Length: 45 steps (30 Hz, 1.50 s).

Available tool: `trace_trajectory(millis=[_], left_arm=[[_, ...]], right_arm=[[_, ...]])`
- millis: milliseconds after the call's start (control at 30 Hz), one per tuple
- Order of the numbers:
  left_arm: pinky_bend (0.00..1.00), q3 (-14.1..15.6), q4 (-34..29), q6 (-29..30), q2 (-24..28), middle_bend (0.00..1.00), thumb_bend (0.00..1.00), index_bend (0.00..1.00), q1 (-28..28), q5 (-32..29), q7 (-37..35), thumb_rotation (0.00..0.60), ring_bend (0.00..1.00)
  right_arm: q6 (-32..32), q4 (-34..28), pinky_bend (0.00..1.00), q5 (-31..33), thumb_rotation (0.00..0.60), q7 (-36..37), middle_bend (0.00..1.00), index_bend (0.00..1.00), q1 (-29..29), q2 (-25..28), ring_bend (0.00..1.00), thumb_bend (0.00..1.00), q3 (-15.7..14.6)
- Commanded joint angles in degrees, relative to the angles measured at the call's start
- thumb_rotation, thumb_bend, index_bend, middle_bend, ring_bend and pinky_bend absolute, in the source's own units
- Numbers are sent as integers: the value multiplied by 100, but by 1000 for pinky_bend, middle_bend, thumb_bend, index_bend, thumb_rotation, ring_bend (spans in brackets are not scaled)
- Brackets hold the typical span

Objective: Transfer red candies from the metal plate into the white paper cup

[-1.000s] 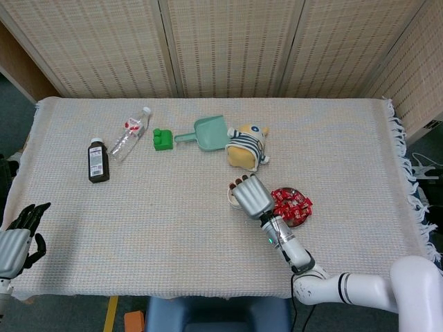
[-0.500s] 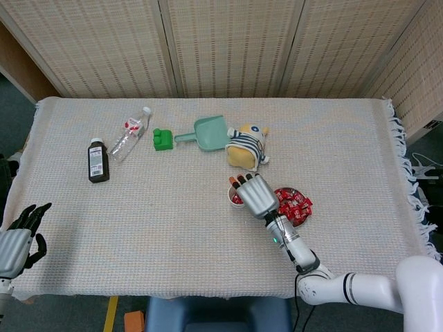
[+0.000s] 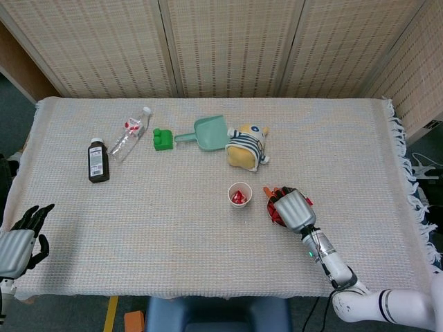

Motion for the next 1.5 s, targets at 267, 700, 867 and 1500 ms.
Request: trace_trajectory(millis=[267, 700, 867, 1500], left_arm=[[220, -5, 14, -5, 0, 96, 830, 13, -5, -11, -30, 600, 34], [220, -12, 81, -39, 22, 96, 829, 13, -17, -29, -176, 600, 34], [220, -9, 92, -51, 22, 97, 829, 12, -24, -24, -188, 600, 34], [225, -23, 98, -82, 25, 100, 844, 12, -30, -86, -178, 600, 35]], right_arm=[[-202, 492, 570, -189, 600, 109, 218, 195, -108, -291, 264, 182, -119], [-287, 904, 571, -267, 600, -40, 248, 288, -143, -630, 307, 182, -75], [-286, 1030, 580, -325, 600, -25, 302, 337, -175, -716, 336, 182, -56], [-283, 1615, 680, -660, 600, -113, 444, 444, -292, -1042, 421, 248, -68]])
